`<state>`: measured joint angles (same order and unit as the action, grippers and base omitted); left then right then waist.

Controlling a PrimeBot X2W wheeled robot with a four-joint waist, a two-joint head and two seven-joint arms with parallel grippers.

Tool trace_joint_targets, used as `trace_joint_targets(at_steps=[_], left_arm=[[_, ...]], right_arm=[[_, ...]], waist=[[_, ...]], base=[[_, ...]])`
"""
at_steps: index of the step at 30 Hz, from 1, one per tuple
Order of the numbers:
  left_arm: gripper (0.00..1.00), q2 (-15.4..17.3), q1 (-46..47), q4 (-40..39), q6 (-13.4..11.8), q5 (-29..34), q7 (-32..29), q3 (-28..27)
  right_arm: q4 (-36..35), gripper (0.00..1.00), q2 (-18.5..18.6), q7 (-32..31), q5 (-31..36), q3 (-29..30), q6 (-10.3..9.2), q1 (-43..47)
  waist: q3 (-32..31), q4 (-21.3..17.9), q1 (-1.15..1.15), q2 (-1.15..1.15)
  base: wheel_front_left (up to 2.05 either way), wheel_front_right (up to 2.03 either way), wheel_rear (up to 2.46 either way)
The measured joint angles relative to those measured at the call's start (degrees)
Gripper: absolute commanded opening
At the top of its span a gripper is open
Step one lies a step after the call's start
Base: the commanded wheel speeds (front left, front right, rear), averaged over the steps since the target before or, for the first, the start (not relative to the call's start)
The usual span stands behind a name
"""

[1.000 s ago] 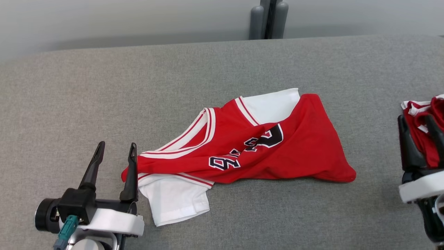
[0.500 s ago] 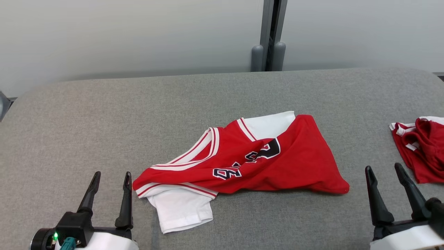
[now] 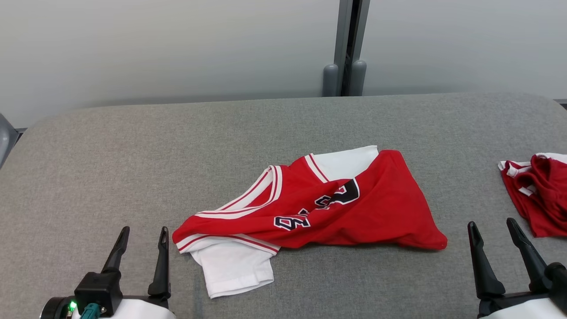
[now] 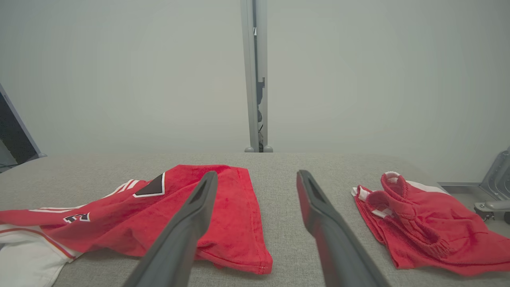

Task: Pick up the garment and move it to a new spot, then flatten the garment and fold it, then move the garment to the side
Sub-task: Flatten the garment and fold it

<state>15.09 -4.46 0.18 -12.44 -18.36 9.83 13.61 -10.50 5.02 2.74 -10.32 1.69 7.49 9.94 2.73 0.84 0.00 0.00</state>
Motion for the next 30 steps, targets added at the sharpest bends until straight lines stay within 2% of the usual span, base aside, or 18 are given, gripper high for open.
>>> trace_joint_targets(at_steps=[9,18,22,26,27,28,29,30], left_arm=[[1.0,-0.4,0.6,-0.2,0.3,-0.5,-3.4,1.9],[1.0,-2.4,0.6,2.8,4.2,-6.1,-12.4,5.7],[1.0,-3.1,0.5,5.2,4.8,-8.8,-17.0,6.5],[1.0,-3.2,0.8,6.3,5.3,-10.3,-18.9,6.5],[0.85,-3.1,1.0,6.4,5.6,-10.5,-19.2,6.5],[0.2,-3.0,1.2,6.4,5.9,-10.6,-19.3,6.6],[0.0,-2.9,1.4,6.3,6.1,-10.7,-19.3,6.7],[0.0,-2.8,1.4,6.3,6.2,-10.7,-19.4,6.7]], right_arm=[[-0.5,1.0,0.0,-0.4,0.0,-0.3,0.0,-0.5],[0.1,1.0,0.7,-0.4,-0.4,-1.1,0.0,-2.2],[0.6,1.0,1.0,-0.2,-0.8,-1.1,0.0,-3.3],[1.5,1.0,1.2,0.2,-0.9,-1.0,0.0,-3.8],[1.8,1.0,1.3,0.2,-1.1,-0.8,0.0,-3.9],[2.0,1.0,1.4,0.2,-1.2,-0.6,0.0,-3.9],[2.2,1.0,1.6,0.2,-1.2,-0.5,0.0,-3.9],[2.5,1.0,1.8,0.1,-1.4,-0.3,0.0,-3.9]], waist=[[1.8,0.3,0.0,0.0],[5.8,-0.2,0.0,0.0],[8.4,-0.6,0.0,0.0],[9.9,-1.0,0.0,0.0],[10.1,-1.1,0.0,0.0],[10.3,-1.2,0.0,0.0],[10.4,-1.2,0.0,0.0],[10.5,-1.2,0.0,0.0]], base=[[0.0,0.0,0.0],[0.0,0.0,0.0],[0.0,0.0,0.0],[0.0,0.0,0.0],[0.0,0.0,0.0],[0.0,0.0,0.0],[0.0,0.0,0.0],[0.0,0.0,0.0]])
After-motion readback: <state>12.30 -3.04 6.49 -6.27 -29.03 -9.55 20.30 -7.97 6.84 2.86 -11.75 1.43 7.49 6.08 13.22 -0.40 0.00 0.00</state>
